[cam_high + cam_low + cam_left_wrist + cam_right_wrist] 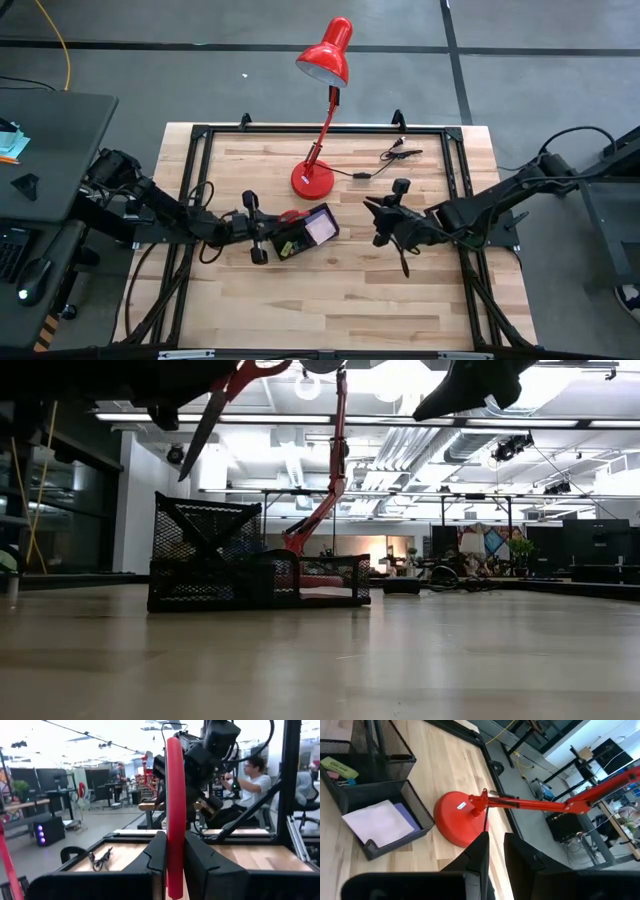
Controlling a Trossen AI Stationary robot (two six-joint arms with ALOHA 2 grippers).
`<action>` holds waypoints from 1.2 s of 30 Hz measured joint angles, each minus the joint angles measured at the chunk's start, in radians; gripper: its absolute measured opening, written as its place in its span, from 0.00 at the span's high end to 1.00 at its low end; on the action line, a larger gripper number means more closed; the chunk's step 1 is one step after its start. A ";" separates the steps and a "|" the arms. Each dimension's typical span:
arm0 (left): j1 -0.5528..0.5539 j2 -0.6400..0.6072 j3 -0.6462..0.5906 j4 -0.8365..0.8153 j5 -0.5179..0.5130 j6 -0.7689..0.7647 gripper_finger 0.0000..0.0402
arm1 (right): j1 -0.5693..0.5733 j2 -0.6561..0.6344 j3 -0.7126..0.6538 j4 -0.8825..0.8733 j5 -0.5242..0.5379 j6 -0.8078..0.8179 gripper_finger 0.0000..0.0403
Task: Pick and place office supplies into organizer
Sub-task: Put the red scissors into the black desk organizer
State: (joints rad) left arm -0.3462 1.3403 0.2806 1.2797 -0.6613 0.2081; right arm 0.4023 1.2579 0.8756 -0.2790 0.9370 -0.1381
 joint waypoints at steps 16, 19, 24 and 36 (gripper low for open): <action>0.184 0.273 0.000 0.184 0.115 -0.112 0.94 | 0.005 0.006 -0.008 -0.002 -0.106 0.053 0.89; 0.198 0.324 0.000 0.185 0.099 -0.154 0.93 | 0.005 0.006 -0.008 -0.006 -0.123 0.057 0.89; 0.196 0.387 -0.001 0.187 0.050 -0.218 0.94 | 0.009 0.006 -0.008 -0.018 -0.133 0.060 0.88; 0.196 0.413 0.000 0.151 0.059 -0.315 0.67 | 0.026 0.007 -0.008 -0.024 -0.126 0.061 0.88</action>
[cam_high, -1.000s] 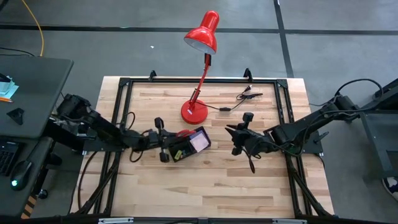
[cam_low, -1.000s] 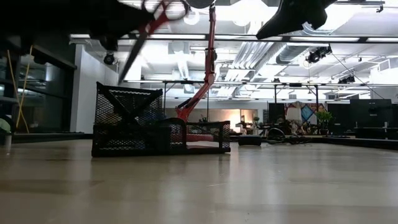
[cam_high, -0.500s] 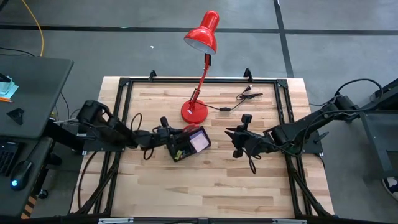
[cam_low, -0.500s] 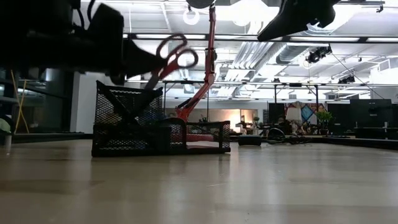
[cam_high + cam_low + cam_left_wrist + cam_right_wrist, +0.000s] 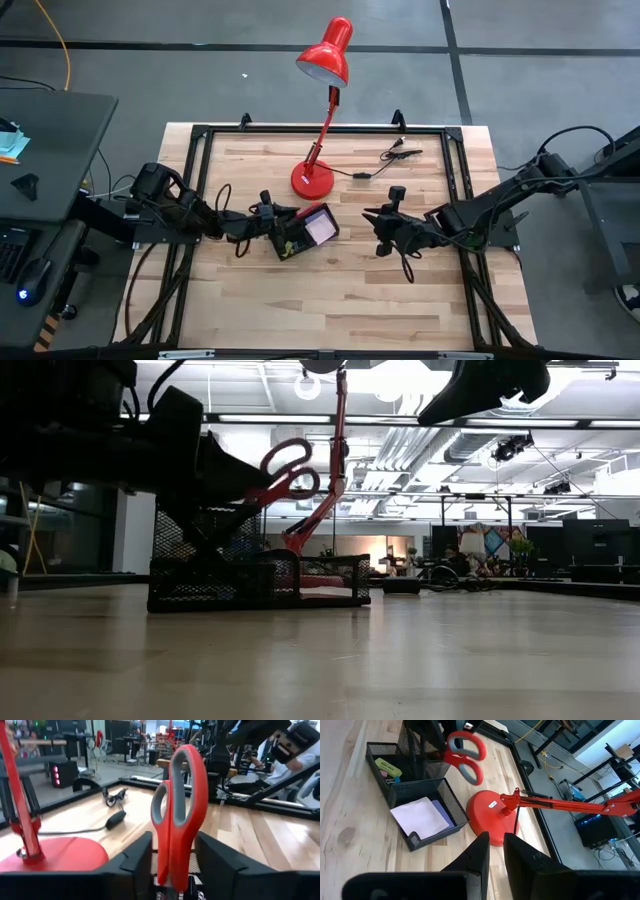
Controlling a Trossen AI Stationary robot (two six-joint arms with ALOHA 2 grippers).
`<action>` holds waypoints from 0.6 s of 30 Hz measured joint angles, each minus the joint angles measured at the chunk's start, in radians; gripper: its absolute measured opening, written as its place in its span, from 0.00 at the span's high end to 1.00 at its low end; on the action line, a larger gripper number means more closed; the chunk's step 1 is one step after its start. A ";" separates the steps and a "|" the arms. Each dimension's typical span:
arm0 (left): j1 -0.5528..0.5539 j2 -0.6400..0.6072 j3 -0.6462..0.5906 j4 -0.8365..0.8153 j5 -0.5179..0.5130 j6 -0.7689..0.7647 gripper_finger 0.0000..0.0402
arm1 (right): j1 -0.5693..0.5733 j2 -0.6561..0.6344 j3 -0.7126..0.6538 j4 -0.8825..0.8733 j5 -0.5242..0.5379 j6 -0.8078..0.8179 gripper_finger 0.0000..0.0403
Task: Pick and place office supplies into organizer
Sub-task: Put the red scissors into the black desk organizer
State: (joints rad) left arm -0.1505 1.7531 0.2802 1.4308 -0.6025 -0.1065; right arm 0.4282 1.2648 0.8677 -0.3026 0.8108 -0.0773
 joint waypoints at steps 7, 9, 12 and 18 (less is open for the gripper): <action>0.000 -0.001 0.001 -0.044 -0.016 -0.032 0.47 | 0.000 0.000 0.000 -0.002 0.000 0.011 0.89; 0.000 -0.001 0.001 -0.045 -0.016 -0.032 0.44 | 0.000 0.000 0.000 -0.004 -0.002 0.014 0.89; 0.000 -0.005 0.004 -0.086 -0.016 -0.053 0.41 | 0.000 0.000 0.000 -0.004 -0.003 0.013 0.88; 0.000 -0.010 0.015 -0.181 -0.079 -0.126 0.50 | 0.000 0.000 0.000 -0.004 -0.004 0.009 0.89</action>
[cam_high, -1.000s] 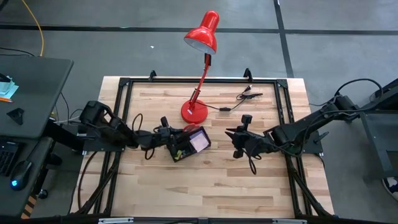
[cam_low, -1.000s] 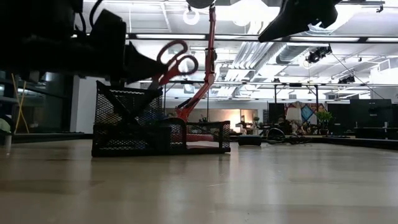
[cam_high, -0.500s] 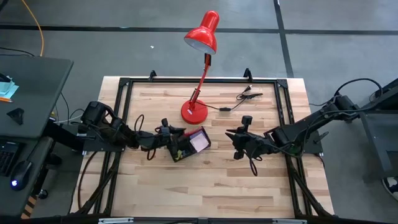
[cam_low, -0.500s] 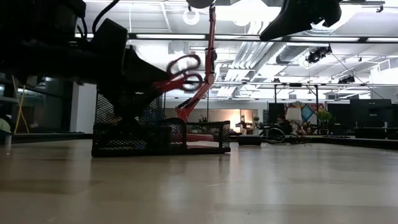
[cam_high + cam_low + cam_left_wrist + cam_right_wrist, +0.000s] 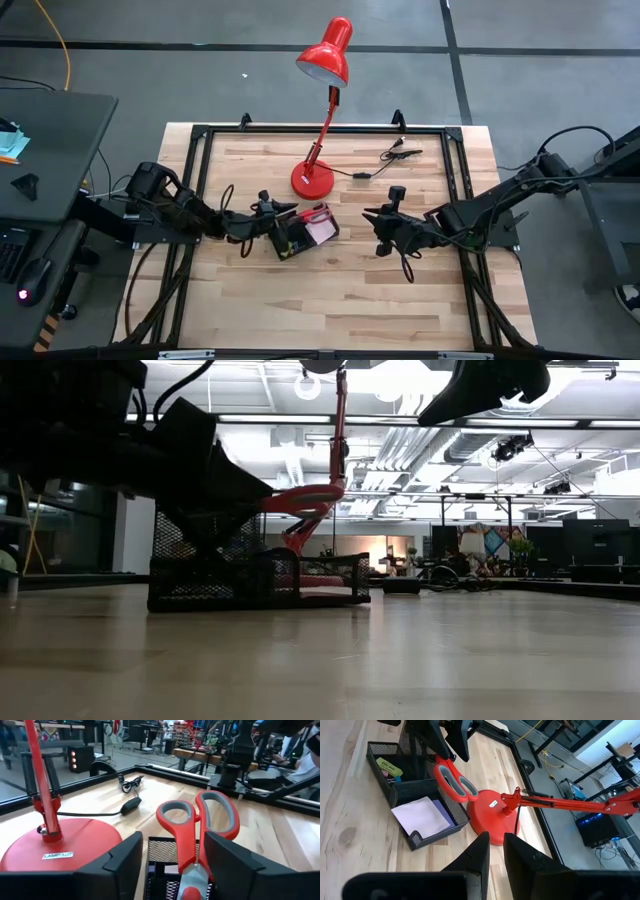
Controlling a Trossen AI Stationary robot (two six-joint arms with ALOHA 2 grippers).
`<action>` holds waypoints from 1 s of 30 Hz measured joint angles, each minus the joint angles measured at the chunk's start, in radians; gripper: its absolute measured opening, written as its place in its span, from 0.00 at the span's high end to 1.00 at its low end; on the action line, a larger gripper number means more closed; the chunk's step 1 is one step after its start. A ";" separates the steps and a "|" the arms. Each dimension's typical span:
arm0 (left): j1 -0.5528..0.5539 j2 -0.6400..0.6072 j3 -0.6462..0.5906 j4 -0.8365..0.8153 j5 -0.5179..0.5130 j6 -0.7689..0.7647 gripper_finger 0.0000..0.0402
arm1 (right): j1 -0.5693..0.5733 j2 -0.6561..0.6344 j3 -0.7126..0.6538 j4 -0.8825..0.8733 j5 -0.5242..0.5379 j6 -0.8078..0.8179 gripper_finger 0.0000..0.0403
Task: Pick and place office supplies into organizer
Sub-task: Put the red scissors into the black desk organizer
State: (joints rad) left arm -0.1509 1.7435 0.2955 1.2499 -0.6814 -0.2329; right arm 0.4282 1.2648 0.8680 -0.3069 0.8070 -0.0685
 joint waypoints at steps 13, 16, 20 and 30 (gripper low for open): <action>-0.027 0.000 -0.005 0.039 0.000 0.051 0.67 | -0.003 0.000 0.000 -0.006 -0.078 0.037 0.88; -0.027 0.000 -0.005 0.048 0.000 0.055 0.68 | -0.004 0.000 0.000 -0.007 -0.095 0.060 0.89; -0.027 0.001 -0.006 0.075 0.007 0.069 0.68 | -0.060 0.000 0.000 -0.009 -0.261 0.155 0.89; -0.029 0.004 -0.008 0.170 0.100 0.108 0.68 | -0.294 0.013 0.000 -0.031 -0.595 0.440 0.74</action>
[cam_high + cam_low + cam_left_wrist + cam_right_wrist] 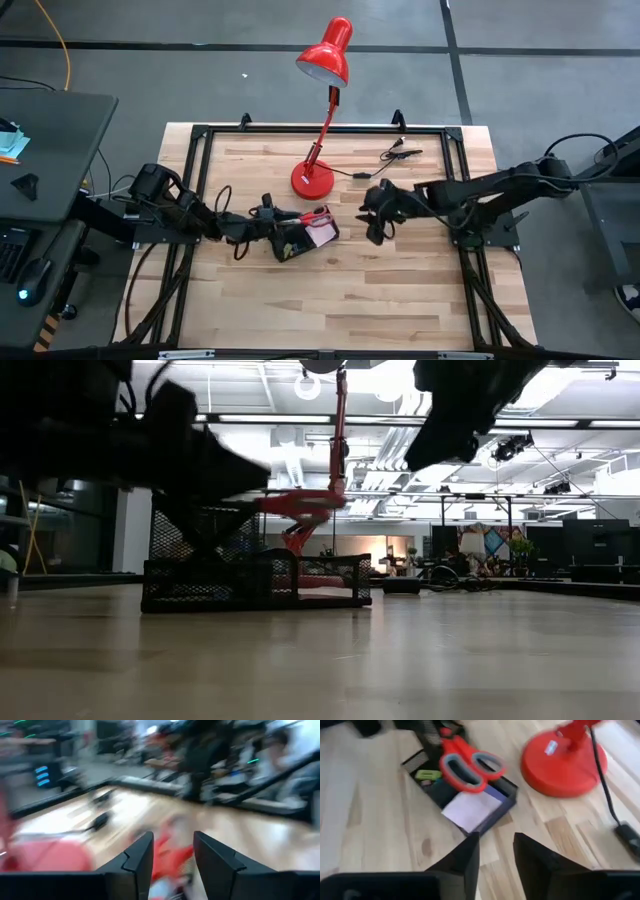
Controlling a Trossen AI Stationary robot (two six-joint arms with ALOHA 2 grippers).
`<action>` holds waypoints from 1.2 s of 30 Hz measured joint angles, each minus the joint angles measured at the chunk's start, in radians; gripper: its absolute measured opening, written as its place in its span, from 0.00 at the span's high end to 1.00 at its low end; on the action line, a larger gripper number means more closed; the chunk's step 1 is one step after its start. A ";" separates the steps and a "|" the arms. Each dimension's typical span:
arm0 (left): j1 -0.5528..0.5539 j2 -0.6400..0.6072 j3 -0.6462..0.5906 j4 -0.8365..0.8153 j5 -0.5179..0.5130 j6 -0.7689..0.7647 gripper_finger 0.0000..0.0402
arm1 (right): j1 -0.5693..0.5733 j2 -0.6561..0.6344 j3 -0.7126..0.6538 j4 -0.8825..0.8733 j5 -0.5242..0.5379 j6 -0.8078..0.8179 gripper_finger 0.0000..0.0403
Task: Pick and place office supplies into organizer
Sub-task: Put the red scissors into the black desk organizer
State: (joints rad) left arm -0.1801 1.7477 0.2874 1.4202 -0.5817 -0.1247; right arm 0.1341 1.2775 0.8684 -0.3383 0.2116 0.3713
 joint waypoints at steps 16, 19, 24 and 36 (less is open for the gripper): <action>0.002 -0.004 -0.001 0.100 0.031 0.064 0.68 | -0.162 0.076 0.002 0.055 -0.351 0.281 0.36; 0.003 -0.004 -0.001 0.052 0.008 0.044 0.68 | -0.202 0.133 0.000 0.041 -0.389 0.281 0.35; 0.003 -0.004 -0.001 0.034 -0.016 0.015 0.68 | -0.234 0.270 0.000 0.245 -0.526 0.288 0.36; 0.003 -0.005 -0.001 -0.007 -0.020 -0.008 0.68 | -0.267 0.385 0.000 0.480 -0.672 0.284 0.36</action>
State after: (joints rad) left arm -0.1772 1.7428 0.2867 1.4129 -0.6020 -0.1323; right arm -0.1333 1.6627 0.8684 0.1414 -0.4607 0.6548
